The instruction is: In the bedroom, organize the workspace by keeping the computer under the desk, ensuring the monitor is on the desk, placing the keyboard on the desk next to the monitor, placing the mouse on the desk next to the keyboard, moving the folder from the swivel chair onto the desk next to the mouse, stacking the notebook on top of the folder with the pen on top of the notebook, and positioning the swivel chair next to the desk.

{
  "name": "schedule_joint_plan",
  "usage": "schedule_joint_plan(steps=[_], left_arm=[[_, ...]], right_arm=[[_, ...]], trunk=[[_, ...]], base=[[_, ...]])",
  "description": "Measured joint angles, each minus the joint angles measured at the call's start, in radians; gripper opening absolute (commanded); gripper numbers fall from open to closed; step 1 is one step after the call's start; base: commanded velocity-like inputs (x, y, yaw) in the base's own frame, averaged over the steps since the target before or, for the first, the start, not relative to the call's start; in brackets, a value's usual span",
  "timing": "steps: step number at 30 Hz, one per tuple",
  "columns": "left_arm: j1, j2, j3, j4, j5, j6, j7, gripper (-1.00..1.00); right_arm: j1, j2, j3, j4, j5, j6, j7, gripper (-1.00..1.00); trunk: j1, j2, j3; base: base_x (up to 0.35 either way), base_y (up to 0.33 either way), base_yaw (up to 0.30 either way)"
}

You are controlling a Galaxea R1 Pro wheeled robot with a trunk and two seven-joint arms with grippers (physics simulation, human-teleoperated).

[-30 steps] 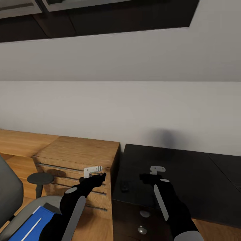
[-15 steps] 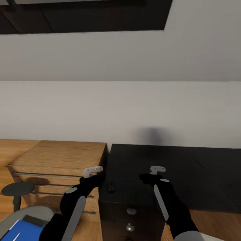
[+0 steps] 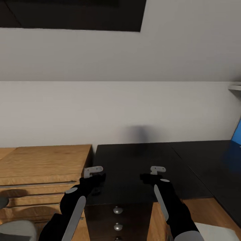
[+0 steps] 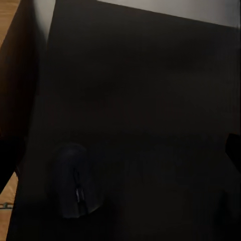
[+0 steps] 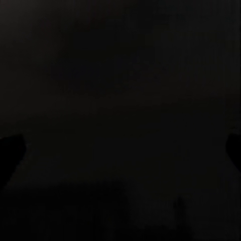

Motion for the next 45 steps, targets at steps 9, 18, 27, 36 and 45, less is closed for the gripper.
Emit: schedule_joint_plan(steps=[9,18,27,36,45], left_arm=[[0.000,0.000,0.000,0.000,0.000,0.000,0.000,1.00],[0.000,-0.001,-0.001,0.000,0.000,0.000,0.001,1.00],[0.000,-0.002,-0.001,0.000,-0.001,0.000,0.004,1.00],[0.000,-0.001,0.000,0.000,-0.001,0.000,0.005,1.00],[0.000,-0.001,0.000,0.000,-0.003,0.000,0.005,1.00]], right_arm=[[0.000,0.000,0.000,0.002,0.000,0.000,0.000,1.00],[0.000,0.000,0.000,0.003,0.000,0.000,0.000,1.00],[0.000,0.000,0.000,0.003,0.000,0.000,0.000,1.00],[0.000,0.000,0.001,0.004,0.000,-0.001,0.000,1.00],[0.000,0.000,0.005,0.004,-0.002,-0.002,0.002,1.00]], trunk=[[0.000,0.000,0.000],[0.000,0.000,0.000],[-0.034,0.063,0.028],[-0.069,0.126,0.056],[-0.103,0.189,0.085]], base=[[0.000,0.000,-0.296],[0.000,0.000,-0.296],[0.000,0.000,-0.295],[0.000,0.000,-0.138],[0.000,0.000,-0.005]])
